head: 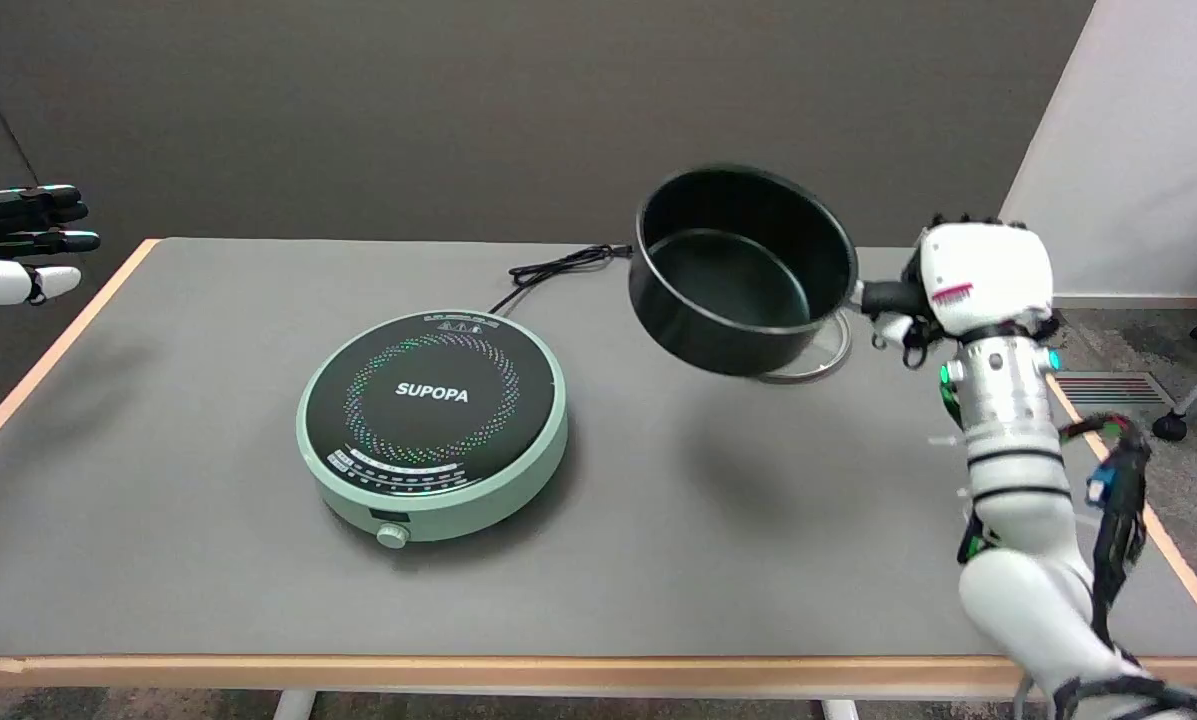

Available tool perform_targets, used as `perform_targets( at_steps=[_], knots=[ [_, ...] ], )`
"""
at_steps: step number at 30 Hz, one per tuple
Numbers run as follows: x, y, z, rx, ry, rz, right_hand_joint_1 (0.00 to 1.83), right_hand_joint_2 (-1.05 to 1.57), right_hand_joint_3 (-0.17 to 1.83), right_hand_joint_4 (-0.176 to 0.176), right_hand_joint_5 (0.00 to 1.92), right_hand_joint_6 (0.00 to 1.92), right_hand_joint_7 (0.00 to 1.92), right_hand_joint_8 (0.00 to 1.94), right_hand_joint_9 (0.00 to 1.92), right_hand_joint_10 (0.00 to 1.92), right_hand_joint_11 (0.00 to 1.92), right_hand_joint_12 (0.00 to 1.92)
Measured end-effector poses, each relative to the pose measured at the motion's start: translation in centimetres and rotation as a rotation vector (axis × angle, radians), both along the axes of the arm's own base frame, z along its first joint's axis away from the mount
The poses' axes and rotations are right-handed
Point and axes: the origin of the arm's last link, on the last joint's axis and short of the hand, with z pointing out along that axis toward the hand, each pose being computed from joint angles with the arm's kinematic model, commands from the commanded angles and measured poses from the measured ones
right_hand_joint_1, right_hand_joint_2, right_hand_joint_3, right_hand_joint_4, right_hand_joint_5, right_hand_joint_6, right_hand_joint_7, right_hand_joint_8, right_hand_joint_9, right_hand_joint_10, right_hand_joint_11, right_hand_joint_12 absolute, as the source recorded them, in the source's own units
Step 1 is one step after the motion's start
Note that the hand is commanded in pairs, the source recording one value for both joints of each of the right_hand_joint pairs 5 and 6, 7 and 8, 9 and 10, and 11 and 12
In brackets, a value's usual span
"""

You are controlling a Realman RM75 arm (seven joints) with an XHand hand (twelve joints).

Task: Place the pot onto the induction cooker.

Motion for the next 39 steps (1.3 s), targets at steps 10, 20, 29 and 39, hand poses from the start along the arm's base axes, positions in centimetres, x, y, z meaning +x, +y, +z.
perform_targets(
  at_steps=[10, 20, 29, 39],
  knots=[
    [3.2, -4.9, -1.0, 0.144, -0.054, -0.008, 0.98, 1.26, 0.66, -0.076, 1.79, 1.79, 1.79, 1.79, 1.79, 1.79, 1.79, 1.79],
    [5.6, -8.9, -4.3, 0.316, -0.069, -0.033, 0.97, 1.26, 0.66, -0.075, 1.80, 1.80, 1.80, 1.80, 1.80, 1.80, 1.80, 1.80],
    [6.4, -11.1, -8.3, 0.453, -0.071, -0.064, 0.97, 1.26, 0.66, -0.074, 1.81, 1.81, 1.81, 1.81, 1.81, 1.81, 1.81, 1.81],
    [5.1, -13.2, -12.9, 0.551, -0.095, -0.111, 0.98, 1.26, 0.66, -0.073, 1.81, 1.81, 1.81, 1.81, 1.81, 1.81, 1.81, 1.81]
  ],
)
